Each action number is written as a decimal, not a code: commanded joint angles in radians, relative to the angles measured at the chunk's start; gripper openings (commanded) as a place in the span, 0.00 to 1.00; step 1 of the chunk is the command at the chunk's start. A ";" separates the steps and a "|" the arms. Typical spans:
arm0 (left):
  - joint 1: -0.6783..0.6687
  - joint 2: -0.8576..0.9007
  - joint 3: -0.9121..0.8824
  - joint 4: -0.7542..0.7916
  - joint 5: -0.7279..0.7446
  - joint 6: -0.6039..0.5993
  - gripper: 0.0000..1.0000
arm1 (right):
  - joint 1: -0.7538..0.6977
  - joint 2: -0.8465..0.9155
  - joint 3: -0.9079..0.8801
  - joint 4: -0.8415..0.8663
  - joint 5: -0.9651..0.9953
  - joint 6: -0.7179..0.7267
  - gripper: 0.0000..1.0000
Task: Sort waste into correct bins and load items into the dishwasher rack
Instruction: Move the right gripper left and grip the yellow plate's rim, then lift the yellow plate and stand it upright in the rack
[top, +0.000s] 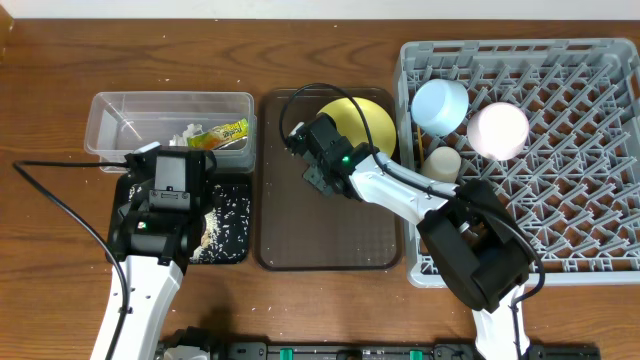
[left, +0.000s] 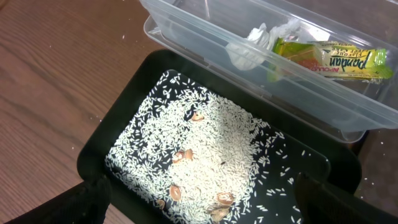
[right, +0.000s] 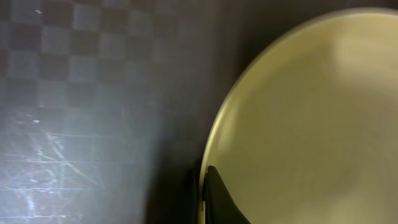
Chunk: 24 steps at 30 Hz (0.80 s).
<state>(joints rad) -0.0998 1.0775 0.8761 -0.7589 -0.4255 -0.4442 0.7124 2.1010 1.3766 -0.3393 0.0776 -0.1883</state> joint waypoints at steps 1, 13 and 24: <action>0.005 0.000 0.016 -0.003 -0.016 0.002 0.96 | -0.010 -0.014 0.014 -0.005 -0.140 0.060 0.01; 0.005 0.000 0.016 -0.003 -0.016 0.002 0.96 | -0.277 -0.422 0.035 -0.047 -0.607 0.285 0.01; 0.005 0.000 0.016 -0.003 -0.017 0.003 0.96 | -0.895 -0.522 0.034 -0.122 -1.285 0.294 0.01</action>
<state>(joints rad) -0.0998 1.0775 0.8761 -0.7593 -0.4255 -0.4446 -0.0685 1.5688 1.4082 -0.4564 -0.9016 0.0883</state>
